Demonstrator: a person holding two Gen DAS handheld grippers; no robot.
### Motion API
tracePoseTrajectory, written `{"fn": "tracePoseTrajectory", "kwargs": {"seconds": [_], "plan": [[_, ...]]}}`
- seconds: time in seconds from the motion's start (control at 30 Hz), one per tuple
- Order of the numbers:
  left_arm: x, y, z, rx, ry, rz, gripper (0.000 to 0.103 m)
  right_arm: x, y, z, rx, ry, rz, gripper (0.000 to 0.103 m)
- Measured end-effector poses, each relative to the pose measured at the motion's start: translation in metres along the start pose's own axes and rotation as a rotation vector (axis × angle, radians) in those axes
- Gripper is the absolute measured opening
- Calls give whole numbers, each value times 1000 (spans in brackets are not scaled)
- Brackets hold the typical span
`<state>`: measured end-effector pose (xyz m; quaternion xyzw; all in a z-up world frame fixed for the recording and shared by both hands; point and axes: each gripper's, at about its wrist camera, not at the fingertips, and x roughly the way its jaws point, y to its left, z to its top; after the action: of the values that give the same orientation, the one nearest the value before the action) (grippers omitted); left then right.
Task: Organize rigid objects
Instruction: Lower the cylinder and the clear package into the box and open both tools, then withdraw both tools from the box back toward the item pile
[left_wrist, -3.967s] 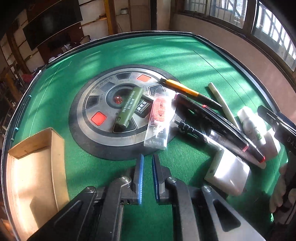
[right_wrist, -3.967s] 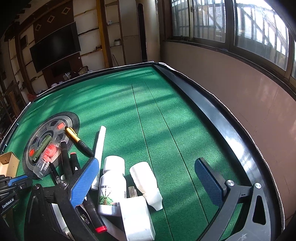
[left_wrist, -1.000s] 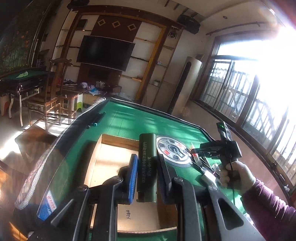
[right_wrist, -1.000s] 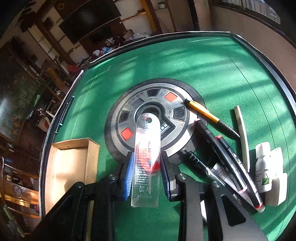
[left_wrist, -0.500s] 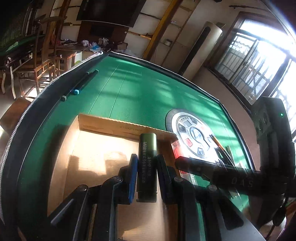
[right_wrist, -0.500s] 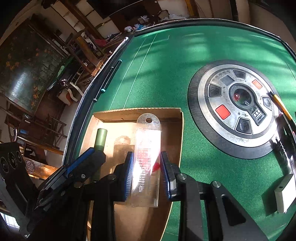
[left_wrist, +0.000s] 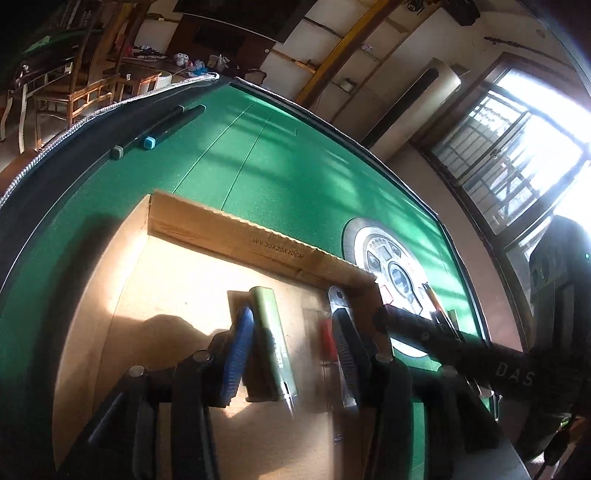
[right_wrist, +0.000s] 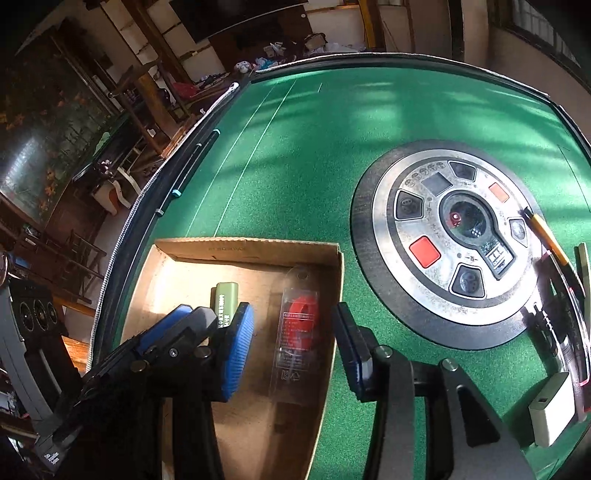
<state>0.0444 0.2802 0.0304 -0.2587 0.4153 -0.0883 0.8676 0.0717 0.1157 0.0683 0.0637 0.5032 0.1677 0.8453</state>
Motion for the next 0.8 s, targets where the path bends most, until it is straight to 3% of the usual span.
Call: {"fn": "tracePoseTrajectory", "kwargs": {"seconds": [0.13, 0.23, 0.37, 0.43, 0.5, 0.63, 0.8], "plan": [[5, -6, 2, -40, 15, -13, 46, -44, -17, -13, -15, -104, 0, 58], [13, -19, 4, -64, 54, -73, 46, -73, -37, -26, 5, -149, 15, 60], [-22, -40, -1, -37, -25, -73, 46, -116, -67, -45, 7, -234, -18, 60], [-47, -53, -16, -10, -67, -29, 52, -141, -84, -59, -10, -303, -64, 66], [-71, -69, -39, 18, -104, 20, 65, -159, -102, -74, -20, -380, -132, 80], [-110, -102, -95, 80, -172, 62, 72, -177, -143, -103, 21, -462, -206, 82], [-125, -137, -143, 140, -224, 71, 72, -182, -175, -129, 122, -474, -181, 82]]}}
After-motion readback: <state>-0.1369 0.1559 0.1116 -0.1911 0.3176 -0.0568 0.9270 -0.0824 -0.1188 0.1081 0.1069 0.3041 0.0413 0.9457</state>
